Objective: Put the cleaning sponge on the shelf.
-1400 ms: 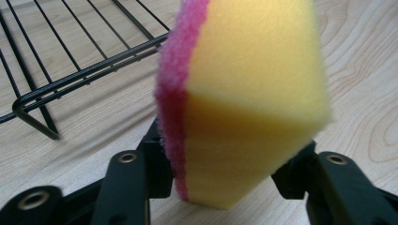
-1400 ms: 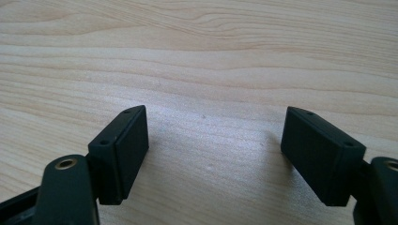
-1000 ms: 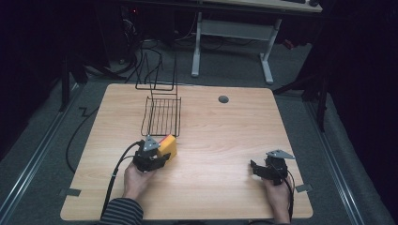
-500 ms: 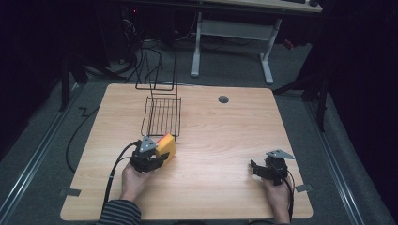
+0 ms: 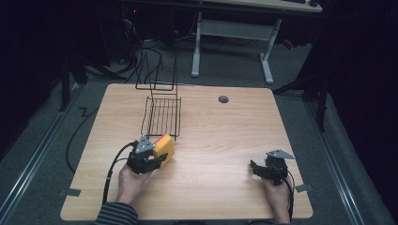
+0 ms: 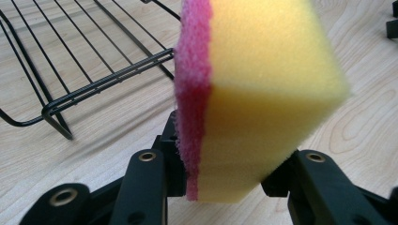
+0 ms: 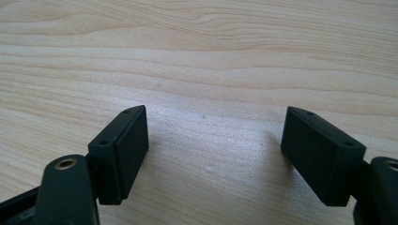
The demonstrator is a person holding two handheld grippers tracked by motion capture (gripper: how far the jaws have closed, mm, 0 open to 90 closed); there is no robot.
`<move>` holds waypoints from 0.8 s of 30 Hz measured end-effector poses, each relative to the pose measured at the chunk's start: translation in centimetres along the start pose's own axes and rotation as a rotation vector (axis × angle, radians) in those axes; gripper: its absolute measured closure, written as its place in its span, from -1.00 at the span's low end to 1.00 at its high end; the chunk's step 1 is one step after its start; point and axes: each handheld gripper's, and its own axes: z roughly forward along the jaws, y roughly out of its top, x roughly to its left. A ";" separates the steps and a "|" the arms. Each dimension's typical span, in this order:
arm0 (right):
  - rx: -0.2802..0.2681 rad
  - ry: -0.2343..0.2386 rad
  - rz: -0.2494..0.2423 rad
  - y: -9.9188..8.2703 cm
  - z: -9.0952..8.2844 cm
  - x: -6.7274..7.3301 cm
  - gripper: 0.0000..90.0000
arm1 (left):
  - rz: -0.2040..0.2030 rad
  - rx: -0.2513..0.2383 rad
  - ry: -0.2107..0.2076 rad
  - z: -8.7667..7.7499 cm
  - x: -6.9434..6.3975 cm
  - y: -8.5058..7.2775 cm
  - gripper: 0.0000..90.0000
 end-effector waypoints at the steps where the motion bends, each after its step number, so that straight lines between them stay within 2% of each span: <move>1: 0.000 0.000 0.001 0.0 0.0 0.0 -0.47 | -0.002 -0.001 0.000 -0.1 0.0 0.0 0.36; 12: 0.000 0.000 0.000 0.0 0.0 0.0 -0.47 | -0.011 -0.015 -0.013 -1.1 -0.1 0.2 0.36; 24: 0.000 0.000 0.001 0.0 0.0 0.0 -0.47 | -0.005 -0.032 -0.004 -2.8 -0.1 0.8 0.36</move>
